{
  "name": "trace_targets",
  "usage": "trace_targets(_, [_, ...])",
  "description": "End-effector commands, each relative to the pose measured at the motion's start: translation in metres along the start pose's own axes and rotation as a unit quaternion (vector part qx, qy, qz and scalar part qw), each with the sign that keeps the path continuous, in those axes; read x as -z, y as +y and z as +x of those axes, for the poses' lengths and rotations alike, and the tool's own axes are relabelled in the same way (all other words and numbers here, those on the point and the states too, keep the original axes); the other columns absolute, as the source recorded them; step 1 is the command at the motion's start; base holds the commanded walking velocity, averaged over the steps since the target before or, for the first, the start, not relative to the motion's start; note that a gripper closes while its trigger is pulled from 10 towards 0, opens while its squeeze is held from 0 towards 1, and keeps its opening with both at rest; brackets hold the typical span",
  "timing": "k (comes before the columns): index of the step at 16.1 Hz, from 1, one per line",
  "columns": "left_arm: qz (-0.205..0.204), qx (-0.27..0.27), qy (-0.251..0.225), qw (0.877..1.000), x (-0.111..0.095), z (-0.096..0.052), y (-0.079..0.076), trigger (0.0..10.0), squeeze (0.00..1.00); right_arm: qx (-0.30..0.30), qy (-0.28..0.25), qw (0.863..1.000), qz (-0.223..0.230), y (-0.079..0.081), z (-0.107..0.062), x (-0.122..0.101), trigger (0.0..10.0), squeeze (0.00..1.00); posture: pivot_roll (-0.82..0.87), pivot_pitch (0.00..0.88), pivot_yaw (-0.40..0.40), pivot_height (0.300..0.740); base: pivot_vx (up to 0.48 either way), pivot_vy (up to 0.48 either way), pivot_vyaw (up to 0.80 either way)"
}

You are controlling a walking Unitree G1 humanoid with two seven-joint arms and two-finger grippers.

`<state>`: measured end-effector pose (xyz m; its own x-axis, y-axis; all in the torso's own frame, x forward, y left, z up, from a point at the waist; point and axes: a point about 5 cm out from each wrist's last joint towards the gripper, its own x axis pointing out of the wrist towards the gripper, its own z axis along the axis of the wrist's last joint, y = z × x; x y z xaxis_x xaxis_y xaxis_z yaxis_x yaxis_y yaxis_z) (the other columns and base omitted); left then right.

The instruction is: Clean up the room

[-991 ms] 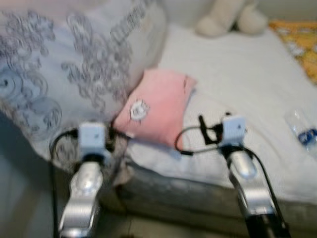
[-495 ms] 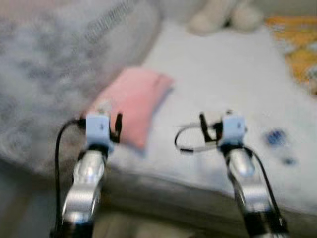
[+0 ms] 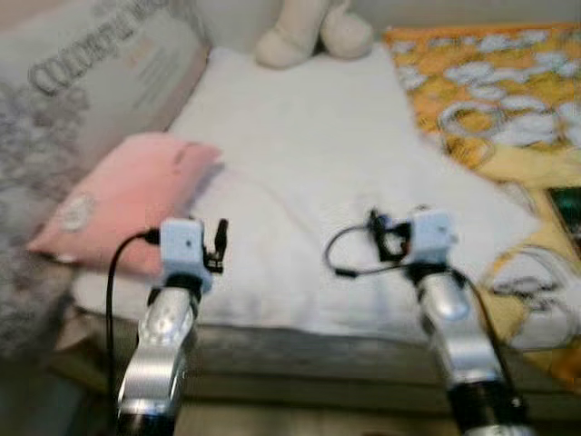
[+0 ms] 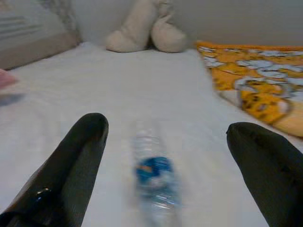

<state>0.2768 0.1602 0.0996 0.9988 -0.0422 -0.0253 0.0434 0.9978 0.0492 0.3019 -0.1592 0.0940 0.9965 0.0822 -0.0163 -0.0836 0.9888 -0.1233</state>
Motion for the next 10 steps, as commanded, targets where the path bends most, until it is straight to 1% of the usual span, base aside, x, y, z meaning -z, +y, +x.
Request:
trace_targets(1, [0.005,-0.010,0.003,1.000,0.000,0.003,0.007,10.0,0.00,-0.022,-0.002,1.000,0.009,0.013,0.003,-0.002,10.0,0.00,-0.16,0.000,0.129,0.740,0.000,-0.469,0.00])
trace_targets(4, [0.007,-0.012,0.000,1.000,-0.002,0.006,0.009,10.0,0.00,-0.024,-0.004,1.000,0.009,0.015,0.004,-0.003,10.0,0.00,-0.16,0.000,0.131,0.740,0.000,-0.465,0.00])
trace_targets(5, [0.016,-0.020,0.005,1.000,0.000,0.006,0.012,10.0,0.00,-0.025,-0.003,1.000,0.009,0.016,0.004,-0.002,10.0,0.00,-0.16,0.000,0.131,0.740,0.000,-0.461,0.00])
trace_targets(6, [0.014,-0.030,0.002,0.999,0.000,0.005,0.014,10.0,0.00,-0.025,-0.003,1.000,0.010,0.016,0.004,-0.002,10.0,0.00,-0.16,0.000,0.137,0.740,0.000,-0.454,0.00])
trace_targets(8, [0.020,-0.029,0.005,0.999,0.000,0.007,0.016,10.0,0.00,-0.027,0.000,1.000,0.009,0.018,0.004,-0.002,10.0,0.00,-0.16,0.000,0.138,0.740,0.000,0.000,0.00])
trace_targets(9, [0.011,-0.016,0.003,1.000,0.000,0.008,0.014,10.0,0.00,-0.034,-0.002,0.999,0.012,0.021,0.005,-0.002,10.0,0.00,-0.16,0.000,0.138,0.740,0.000,0.480,-0.79])
trace_targets(10, [0.019,-0.009,0.001,1.000,-0.001,0.008,0.012,10.0,0.00,-0.038,-0.005,0.999,0.013,0.022,0.005,-0.003,10.0,0.00,-0.16,0.000,0.138,0.740,0.000,0.480,-0.77])
